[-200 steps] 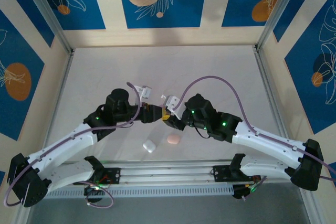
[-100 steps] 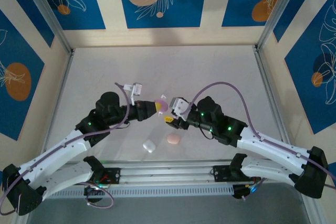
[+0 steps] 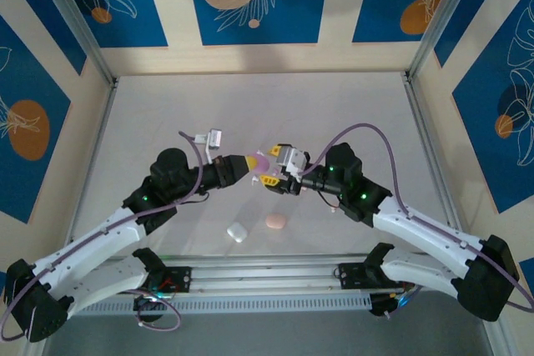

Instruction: Insert the wireless bluetooth earbuds into the charging case

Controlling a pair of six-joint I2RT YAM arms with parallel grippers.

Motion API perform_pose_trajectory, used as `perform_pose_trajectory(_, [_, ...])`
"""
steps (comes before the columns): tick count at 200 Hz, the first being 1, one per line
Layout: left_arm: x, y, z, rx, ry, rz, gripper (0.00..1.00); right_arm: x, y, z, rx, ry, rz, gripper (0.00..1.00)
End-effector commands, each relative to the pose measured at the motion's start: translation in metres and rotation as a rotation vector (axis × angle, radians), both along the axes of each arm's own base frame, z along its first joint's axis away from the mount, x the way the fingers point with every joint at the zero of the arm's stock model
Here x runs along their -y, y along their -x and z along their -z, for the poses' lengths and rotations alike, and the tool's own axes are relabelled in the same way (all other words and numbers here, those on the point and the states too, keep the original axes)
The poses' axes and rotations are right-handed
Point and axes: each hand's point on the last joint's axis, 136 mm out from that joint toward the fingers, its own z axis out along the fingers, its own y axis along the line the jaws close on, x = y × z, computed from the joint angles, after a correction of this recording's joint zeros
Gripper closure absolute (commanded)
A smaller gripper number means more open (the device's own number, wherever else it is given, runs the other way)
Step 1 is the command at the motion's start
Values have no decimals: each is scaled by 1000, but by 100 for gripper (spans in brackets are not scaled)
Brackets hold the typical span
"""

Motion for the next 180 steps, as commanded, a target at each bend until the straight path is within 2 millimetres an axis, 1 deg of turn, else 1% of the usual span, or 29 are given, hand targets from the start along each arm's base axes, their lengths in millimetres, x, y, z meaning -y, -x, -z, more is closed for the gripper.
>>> perform_pose_trajectory(1, [2, 1, -9, 9, 43, 9, 85, -7, 6, -32, 77, -72, -62, 40])
perform_pose_trajectory(9, [2, 1, -8, 7, 40, 5, 85, -8, 7, -35, 78, -83, -71, 41])
perform_pose_trajectory(18, [1, 0, -8, 6, 38, 3, 85, -9, 9, -39, 76, -93, -83, 45])
perform_pose_trajectory(32, [1, 0, -7, 5, 37, 0, 85, -9, 10, -40, 70, -95, -96, 46])
perform_pose_trajectory(44, [0, 1, -8, 6, 38, -1, 85, -8, 9, -40, 64, -93, -92, 50])
perform_pose_trajectory(70, [0, 1, -9, 9, 38, -1, 85, -8, 9, -37, 39, -90, -101, 51])
perform_pose_trajectory(80, [0, 1, -9, 9, 39, -1, 85, -8, 9, -36, 27, -90, -100, 54])
perform_pose_trajectory(97, [-1, 2, -10, 13, 41, -1, 85, -8, 7, -33, 9, -77, -98, 57])
perform_pose_trajectory(109, [-1, 2, -11, 18, 43, 1, 85, -8, 6, -31, -1, -66, -97, 57])
perform_pose_trajectory(129, [0, 3, -13, 27, 49, 10, 85, -8, 6, -30, -8, -62, -96, 52])
perform_pose_trajectory(143, [1, 4, -14, 30, 52, 15, 85, -7, 5, -30, -15, -63, -95, 52])
perform_pose_trajectory(171, [2, 4, -16, 35, 57, 22, 85, -7, 3, -32, -21, -68, -91, 58])
perform_pose_trajectory(180, [2, 5, -17, 40, 60, 28, 85, -7, 3, -32, -27, -66, -89, 58])
